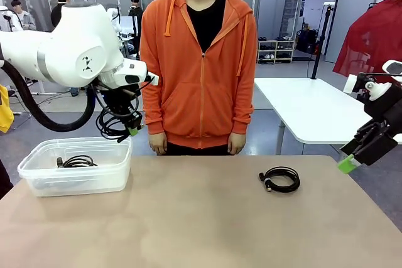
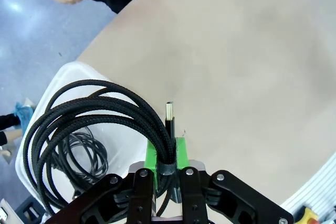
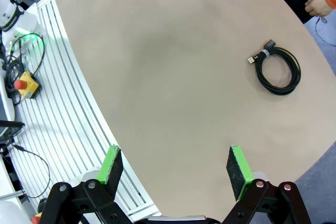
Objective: Organize and store the cables.
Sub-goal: Place the USB Extension Cable into the Organizing box.
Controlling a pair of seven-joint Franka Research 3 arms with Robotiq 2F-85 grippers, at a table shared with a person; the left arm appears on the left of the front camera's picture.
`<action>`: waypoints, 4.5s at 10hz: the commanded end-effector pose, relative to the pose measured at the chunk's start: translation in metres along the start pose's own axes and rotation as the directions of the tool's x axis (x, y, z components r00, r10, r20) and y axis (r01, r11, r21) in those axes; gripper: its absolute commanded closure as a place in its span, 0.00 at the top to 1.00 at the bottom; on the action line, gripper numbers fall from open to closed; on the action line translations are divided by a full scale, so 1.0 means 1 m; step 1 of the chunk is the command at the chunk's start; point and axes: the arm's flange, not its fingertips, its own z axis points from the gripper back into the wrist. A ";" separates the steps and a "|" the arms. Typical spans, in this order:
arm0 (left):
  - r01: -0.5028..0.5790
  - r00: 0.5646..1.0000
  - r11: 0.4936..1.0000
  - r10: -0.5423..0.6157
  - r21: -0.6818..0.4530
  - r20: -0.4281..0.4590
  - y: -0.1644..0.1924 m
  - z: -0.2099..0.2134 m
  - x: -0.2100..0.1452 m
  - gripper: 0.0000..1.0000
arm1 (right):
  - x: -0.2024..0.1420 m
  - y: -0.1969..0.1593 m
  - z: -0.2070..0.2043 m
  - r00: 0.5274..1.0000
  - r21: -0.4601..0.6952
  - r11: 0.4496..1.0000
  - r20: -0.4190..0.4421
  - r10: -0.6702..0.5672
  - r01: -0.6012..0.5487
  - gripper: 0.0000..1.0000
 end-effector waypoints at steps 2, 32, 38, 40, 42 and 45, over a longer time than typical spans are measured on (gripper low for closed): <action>-0.030 1.000 0.999 0.029 0.026 0.011 0.014 -0.038 -0.016 0.16 | 0.001 0.001 -0.001 1.000 0.006 1.000 0.007 -0.008 0.008 1.00; -0.308 0.930 0.951 0.299 -0.007 -0.215 0.113 -0.148 -0.052 1.00 | 0.001 0.001 -0.001 1.000 0.006 1.000 0.007 -0.008 0.008 1.00; -0.308 0.930 0.951 0.299 -0.007 -0.215 0.113 -0.148 -0.052 1.00 | 0.001 0.001 -0.001 1.000 0.006 1.000 0.007 -0.008 0.008 1.00; -0.308 0.930 0.951 0.299 -0.007 -0.215 0.113 -0.148 -0.052 1.00 | 0.001 0.001 -0.001 1.000 0.006 1.000 0.007 -0.008 0.008 1.00; -0.308 0.930 0.951 0.299 -0.007 -0.215 0.113 -0.148 -0.052 1.00 | 0.001 0.001 -0.001 1.000 0.006 1.000 0.007 -0.008 0.008 1.00; -0.304 0.947 0.950 0.293 -0.069 -0.132 0.117 -0.122 -0.046 1.00 | 0.001 0.001 -0.001 1.000 0.006 1.000 0.007 -0.008 0.008 1.00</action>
